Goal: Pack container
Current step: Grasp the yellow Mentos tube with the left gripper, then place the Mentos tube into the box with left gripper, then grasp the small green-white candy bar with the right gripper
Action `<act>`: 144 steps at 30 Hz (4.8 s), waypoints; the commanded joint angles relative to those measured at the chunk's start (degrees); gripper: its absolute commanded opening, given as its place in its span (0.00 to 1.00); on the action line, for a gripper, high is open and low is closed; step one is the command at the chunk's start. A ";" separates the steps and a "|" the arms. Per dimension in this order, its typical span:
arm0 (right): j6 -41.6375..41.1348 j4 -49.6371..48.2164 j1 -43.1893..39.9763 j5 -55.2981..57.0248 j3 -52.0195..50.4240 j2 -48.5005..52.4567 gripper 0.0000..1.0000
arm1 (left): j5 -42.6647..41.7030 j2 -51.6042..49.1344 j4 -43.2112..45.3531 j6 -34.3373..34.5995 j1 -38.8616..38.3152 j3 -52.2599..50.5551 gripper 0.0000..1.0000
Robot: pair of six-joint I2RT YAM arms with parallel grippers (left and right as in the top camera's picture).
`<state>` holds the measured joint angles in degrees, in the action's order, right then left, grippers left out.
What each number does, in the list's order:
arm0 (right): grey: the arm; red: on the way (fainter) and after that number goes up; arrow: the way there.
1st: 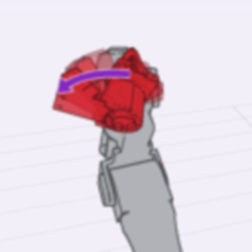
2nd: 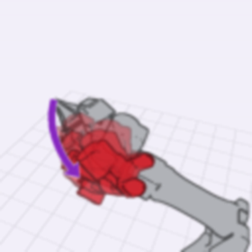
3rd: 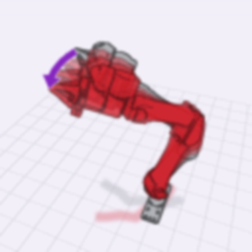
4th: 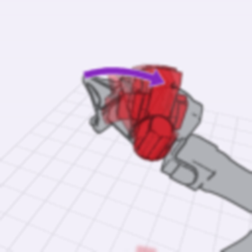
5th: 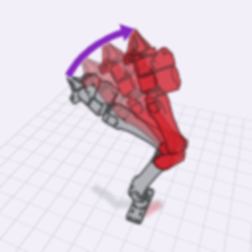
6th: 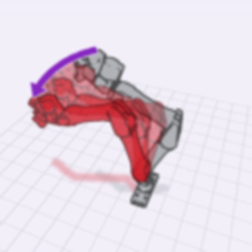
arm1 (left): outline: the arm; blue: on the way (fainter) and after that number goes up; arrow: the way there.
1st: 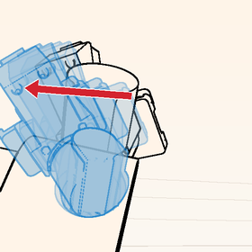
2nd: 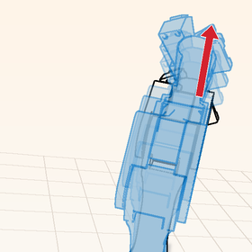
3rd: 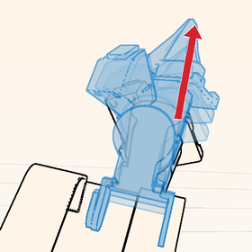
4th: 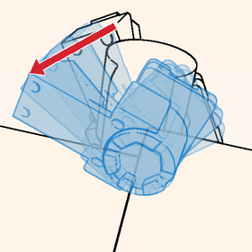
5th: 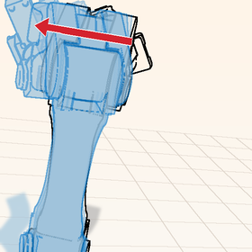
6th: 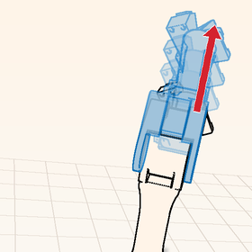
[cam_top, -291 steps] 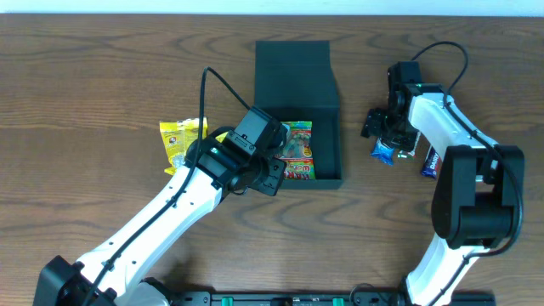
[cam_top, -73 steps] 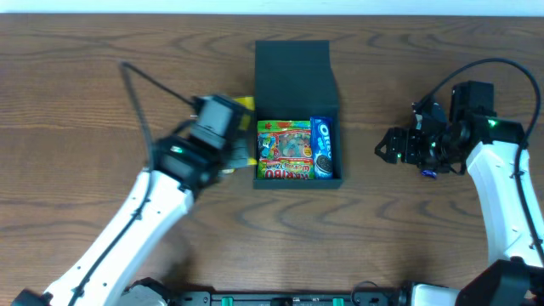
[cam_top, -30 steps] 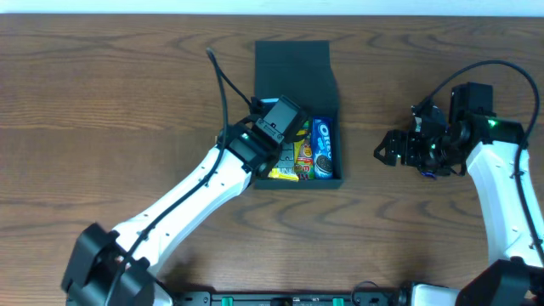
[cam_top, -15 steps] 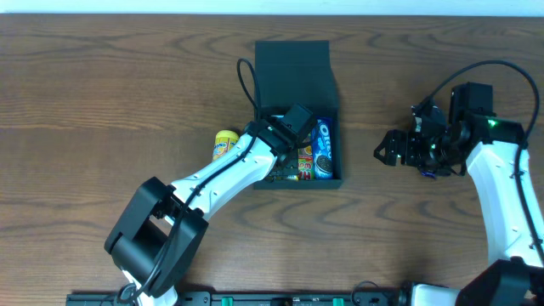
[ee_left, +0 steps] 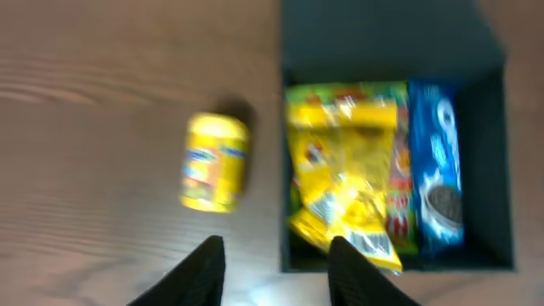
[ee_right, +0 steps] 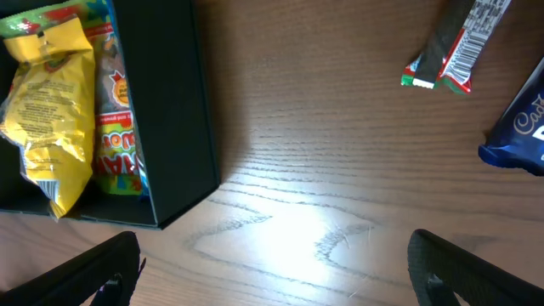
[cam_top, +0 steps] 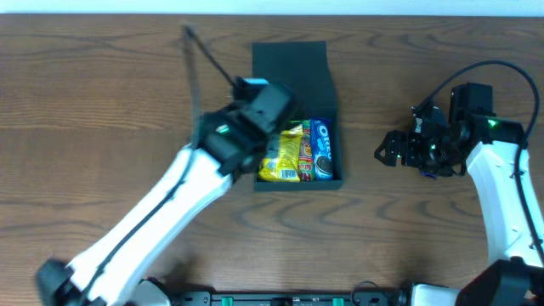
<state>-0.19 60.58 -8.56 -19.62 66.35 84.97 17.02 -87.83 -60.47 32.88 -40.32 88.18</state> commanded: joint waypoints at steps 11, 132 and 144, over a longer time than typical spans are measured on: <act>0.07 0.07 0.28 0.31 -0.15 0.07 0.99 | -8.24 -0.98 20.33 -8.04 13.88 -27.65 0.63; -18.64 -22.21 3.17 23.67 -0.15 24.87 0.63 | -5.01 -0.15 -1.84 0.09 0.55 -1.22 0.80; -18.62 -20.74 3.19 20.15 1.51 24.72 0.20 | -4.76 -0.11 -1.95 -0.85 0.70 -1.22 0.79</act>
<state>-18.96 39.33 -5.74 2.20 66.46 109.30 10.96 -87.74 -61.91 32.91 -39.83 86.83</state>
